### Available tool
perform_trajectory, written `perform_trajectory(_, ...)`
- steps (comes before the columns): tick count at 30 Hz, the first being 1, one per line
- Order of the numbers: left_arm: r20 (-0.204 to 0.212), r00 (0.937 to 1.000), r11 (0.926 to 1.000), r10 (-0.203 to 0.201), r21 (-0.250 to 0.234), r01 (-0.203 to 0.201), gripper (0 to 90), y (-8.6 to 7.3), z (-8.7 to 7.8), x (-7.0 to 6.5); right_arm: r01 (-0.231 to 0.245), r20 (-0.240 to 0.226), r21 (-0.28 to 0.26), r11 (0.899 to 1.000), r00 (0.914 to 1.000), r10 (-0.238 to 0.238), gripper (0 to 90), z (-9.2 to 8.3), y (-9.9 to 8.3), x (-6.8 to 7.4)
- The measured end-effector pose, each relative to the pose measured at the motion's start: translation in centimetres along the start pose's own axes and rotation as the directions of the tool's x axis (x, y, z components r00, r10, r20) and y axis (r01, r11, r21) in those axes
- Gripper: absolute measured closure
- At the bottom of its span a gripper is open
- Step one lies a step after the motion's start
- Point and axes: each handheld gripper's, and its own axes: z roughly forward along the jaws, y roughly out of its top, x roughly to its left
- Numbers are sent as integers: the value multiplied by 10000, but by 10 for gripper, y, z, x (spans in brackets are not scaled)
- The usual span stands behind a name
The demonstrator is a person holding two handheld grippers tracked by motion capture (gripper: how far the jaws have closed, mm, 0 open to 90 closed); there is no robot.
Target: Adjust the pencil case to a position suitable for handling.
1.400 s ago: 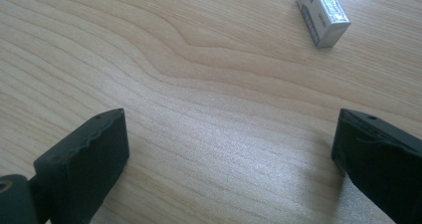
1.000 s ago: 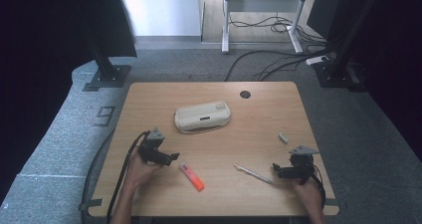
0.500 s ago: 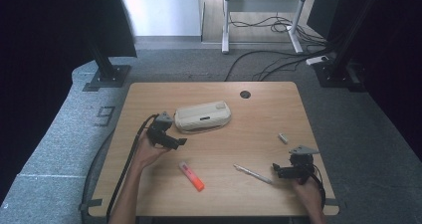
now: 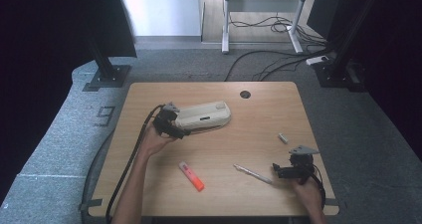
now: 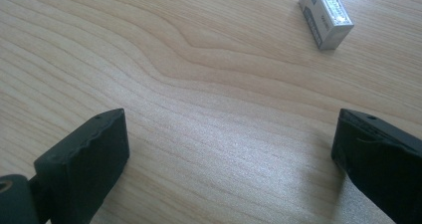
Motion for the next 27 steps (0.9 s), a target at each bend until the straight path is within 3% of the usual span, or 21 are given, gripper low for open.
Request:
perform_trajectory(6,209,9998,9999,-69,96,67,41,9,7,7,6,-6,-2,10000,10000,-6,13,0,0,0)
perform_trajectory(7,185,9998,9994,-23,342,17,40,11,10,9,10,-6,-4,10000,10000,-10,12,0,0,0)
perform_trajectory(9,182,9998,9992,19,395,-26,40,13,12,10,9,-6,0,10000,10000,-9,12,0,0,0)
perform_trajectory(12,438,9990,9997,-99,243,88,41,19,15,12,16,-3,-5,10000,10000,-16,12,0,0,0)
perform_trajectory(17,684,9977,9991,-21,424,-8,42,26,26,15,16,-2,-3,10000,10000,-16,13,0,0,0)
perform_trajectory(24,1161,9929,9993,-237,308,203,51,22,44,20,28,-2,-10,10000,10000,-28,12,0,0,0)
perform_trajectory(27,1235,9922,9982,-178,594,105,51,17,56,19,14,-4,-1,10000,10000,-14,13,0,0,0)
